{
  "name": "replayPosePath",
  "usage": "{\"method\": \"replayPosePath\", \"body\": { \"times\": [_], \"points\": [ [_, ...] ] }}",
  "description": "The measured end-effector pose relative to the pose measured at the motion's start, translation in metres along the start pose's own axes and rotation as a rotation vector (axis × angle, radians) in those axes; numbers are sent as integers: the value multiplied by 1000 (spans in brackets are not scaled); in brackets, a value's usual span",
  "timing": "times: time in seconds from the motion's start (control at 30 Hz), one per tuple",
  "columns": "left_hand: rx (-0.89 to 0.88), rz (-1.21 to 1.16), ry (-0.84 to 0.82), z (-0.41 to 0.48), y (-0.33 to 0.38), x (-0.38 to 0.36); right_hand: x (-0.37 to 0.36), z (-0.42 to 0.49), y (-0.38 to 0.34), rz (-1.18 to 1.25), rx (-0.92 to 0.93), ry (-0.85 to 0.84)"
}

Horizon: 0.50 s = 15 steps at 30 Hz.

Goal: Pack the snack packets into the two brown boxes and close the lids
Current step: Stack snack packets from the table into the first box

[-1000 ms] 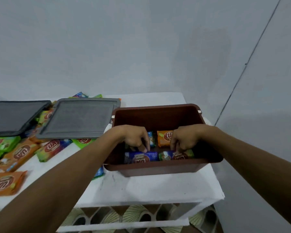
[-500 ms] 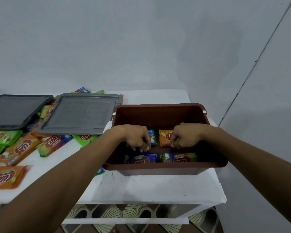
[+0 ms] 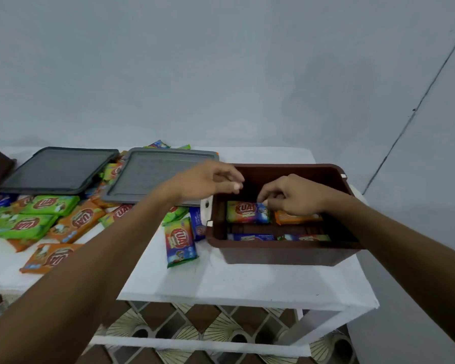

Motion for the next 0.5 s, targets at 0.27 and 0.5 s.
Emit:
{"method": "replayPosePath", "body": {
  "times": [0.27,0.5],
  "points": [
    [213,261,33,-139,-105,83,-26,24,-139,-12,221,271],
    [317,253,184,-252,-197,149,-128,85,-191,-428,-151,67]
  ]
}}
Point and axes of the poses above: each hand's wrist, its own z-axis towards the middle knuckle, its own x-axis out of the back of the hand, y = z × x, the point moved 7 cm from there along z, towards the middle knuckle, and after that the axes turned 5 degrees about -x, right-handed, at the moved point
